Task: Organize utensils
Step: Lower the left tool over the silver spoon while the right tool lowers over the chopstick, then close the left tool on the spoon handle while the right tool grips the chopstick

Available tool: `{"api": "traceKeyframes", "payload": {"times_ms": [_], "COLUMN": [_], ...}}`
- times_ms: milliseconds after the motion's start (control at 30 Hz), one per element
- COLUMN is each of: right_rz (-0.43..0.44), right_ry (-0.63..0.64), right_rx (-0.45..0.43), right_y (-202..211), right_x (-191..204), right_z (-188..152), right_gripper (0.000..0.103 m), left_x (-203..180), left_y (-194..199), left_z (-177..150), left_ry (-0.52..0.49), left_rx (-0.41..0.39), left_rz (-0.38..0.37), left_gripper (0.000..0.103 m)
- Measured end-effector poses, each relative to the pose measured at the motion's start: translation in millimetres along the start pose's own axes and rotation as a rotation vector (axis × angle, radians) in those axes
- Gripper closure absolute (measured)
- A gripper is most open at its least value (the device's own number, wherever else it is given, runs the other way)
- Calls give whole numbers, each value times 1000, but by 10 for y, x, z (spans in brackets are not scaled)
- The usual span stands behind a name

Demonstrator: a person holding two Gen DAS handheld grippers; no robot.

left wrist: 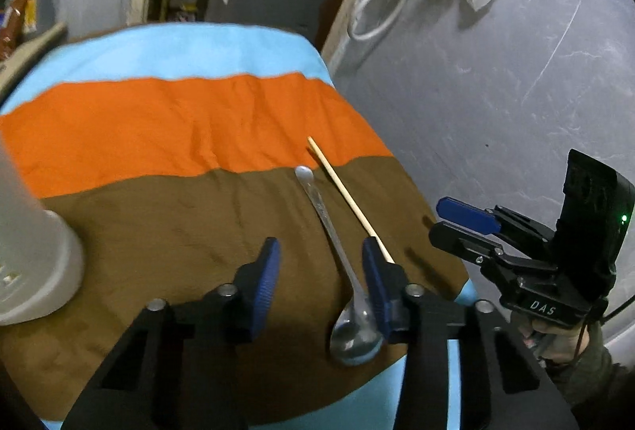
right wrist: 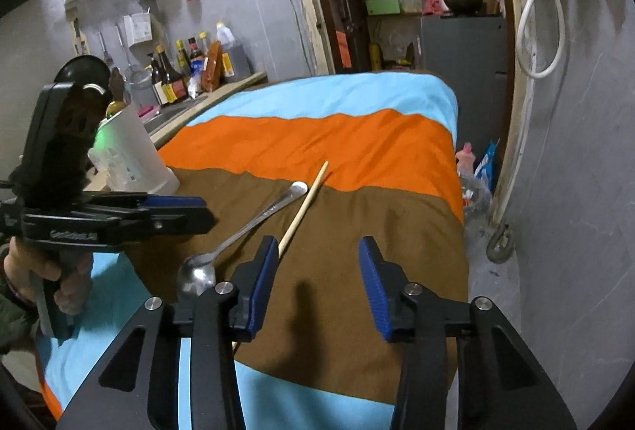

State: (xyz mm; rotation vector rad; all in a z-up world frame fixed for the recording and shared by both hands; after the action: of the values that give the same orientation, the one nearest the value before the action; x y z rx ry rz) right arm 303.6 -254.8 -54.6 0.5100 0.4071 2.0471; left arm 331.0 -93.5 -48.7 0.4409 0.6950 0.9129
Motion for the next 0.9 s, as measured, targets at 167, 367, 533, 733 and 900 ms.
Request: {"api": "traceKeyframes", "payload": {"times_ms": [167, 367, 533, 733, 900], "right_rz": [1, -1, 0, 30, 41], "right_ry": [9, 26, 41, 45, 54], "right_rx": [18, 43, 63, 105, 151], "right_y": [-27, -87, -125, -235, -385], "right_x": [20, 44, 98, 163, 199], "right_z": [-6, -10, -23, 4, 12], "right_gripper": [65, 65, 65, 66, 67], "left_x": [69, 123, 185, 203, 247], "left_y": [-204, -305, -365, -349, -242], "left_z": [46, 132, 180, 182, 161], "left_ry": [46, 76, 115, 122, 118], "left_rx": [78, 128, 150, 150, 144], "left_rz": [-44, -65, -83, -84, -68], "left_gripper": [75, 86, 94, 96, 97]}}
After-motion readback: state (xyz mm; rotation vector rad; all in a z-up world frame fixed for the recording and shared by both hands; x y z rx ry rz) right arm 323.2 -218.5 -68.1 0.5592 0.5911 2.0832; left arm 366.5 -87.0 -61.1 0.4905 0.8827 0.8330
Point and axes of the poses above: each gripper's, at about its wrist camera, not at the fingertips, and y roughly against the way its jaws point, x to its left, z to its top, the point moved 4 cm from there along -y, roughly the way its jaws point, and after that the axes turned 8 degrees about -x, right-handed, at the moved point
